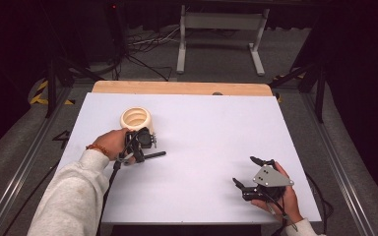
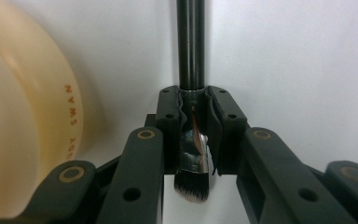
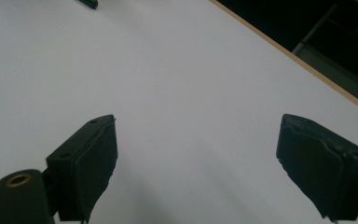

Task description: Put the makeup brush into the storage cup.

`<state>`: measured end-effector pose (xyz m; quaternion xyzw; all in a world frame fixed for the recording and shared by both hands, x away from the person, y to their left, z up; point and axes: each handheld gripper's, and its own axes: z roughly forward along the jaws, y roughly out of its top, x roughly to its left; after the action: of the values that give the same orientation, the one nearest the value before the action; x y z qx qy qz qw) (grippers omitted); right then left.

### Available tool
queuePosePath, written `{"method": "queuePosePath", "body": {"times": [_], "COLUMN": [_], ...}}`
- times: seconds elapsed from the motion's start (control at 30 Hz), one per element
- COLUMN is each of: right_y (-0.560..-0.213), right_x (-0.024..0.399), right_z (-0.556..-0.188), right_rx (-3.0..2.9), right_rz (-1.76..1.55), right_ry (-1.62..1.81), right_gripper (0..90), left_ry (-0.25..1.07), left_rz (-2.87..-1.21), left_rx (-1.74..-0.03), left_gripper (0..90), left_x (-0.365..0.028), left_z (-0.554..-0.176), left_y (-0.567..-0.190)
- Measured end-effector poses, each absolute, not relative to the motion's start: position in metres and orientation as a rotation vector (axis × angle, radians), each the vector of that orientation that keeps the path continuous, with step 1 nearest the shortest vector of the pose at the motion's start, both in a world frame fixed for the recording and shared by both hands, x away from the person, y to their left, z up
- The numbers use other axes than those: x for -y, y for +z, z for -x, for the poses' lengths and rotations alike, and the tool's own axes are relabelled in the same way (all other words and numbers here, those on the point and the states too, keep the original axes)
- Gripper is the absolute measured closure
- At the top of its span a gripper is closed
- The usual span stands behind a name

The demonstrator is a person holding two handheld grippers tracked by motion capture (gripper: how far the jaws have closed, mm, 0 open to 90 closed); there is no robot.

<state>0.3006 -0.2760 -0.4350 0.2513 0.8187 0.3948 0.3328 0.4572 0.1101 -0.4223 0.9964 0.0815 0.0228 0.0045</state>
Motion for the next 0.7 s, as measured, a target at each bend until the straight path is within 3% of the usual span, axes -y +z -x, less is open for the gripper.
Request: {"method": "queuePosePath", "body": {"times": [0.37,0.7], "right_y": [-0.430,-0.432], "right_x": [0.264,0.192], "right_z": [-0.292,-0.284], "right_rx": [-2.053,-1.961], "right_rz": [-0.546,-0.237], "right_ry": [0.952,0.804], "right_gripper": [13.2,19.4], "left_ry": [0.064,0.069], "left_rz": [-3.091,-3.068], "left_rx": [-0.166,-0.094], "left_gripper": [77.1,77.2], "left_x": [-0.106,-0.084], "left_z": [-0.447,-0.436], "left_y": [-0.411,-0.394]}}
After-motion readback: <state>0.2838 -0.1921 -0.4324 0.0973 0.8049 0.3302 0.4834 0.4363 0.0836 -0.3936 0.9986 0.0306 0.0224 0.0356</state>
